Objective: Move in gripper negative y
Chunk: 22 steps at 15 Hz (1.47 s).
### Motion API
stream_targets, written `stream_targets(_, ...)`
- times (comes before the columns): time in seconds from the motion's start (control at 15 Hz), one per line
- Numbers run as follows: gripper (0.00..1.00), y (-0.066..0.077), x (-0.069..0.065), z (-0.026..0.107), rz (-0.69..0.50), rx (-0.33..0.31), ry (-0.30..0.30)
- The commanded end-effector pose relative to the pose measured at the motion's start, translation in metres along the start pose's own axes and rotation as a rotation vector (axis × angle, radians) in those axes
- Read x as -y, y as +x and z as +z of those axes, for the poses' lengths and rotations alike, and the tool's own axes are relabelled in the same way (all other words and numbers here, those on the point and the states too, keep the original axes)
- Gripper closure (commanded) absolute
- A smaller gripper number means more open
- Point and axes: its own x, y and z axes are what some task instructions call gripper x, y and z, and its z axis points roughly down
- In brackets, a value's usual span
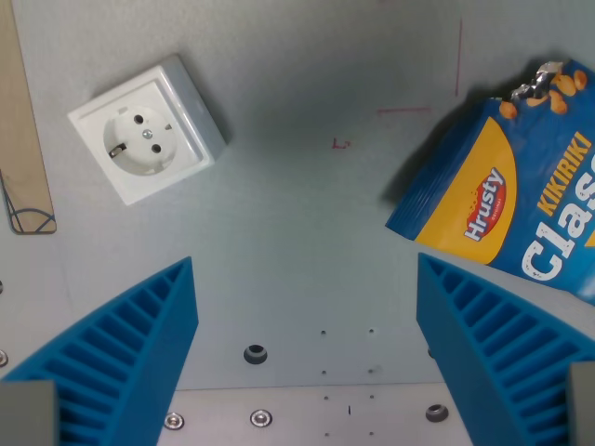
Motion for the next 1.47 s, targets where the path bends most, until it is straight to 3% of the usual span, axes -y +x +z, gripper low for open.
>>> stream_targets(0.07, 0.00, 0.000, 0.005, -0.002, 0.000, -0.004, 0.000)
stream_targets(1.47, 0.00, 0.000, 0.110, -0.002, 0.000, -0.004, 0.000)
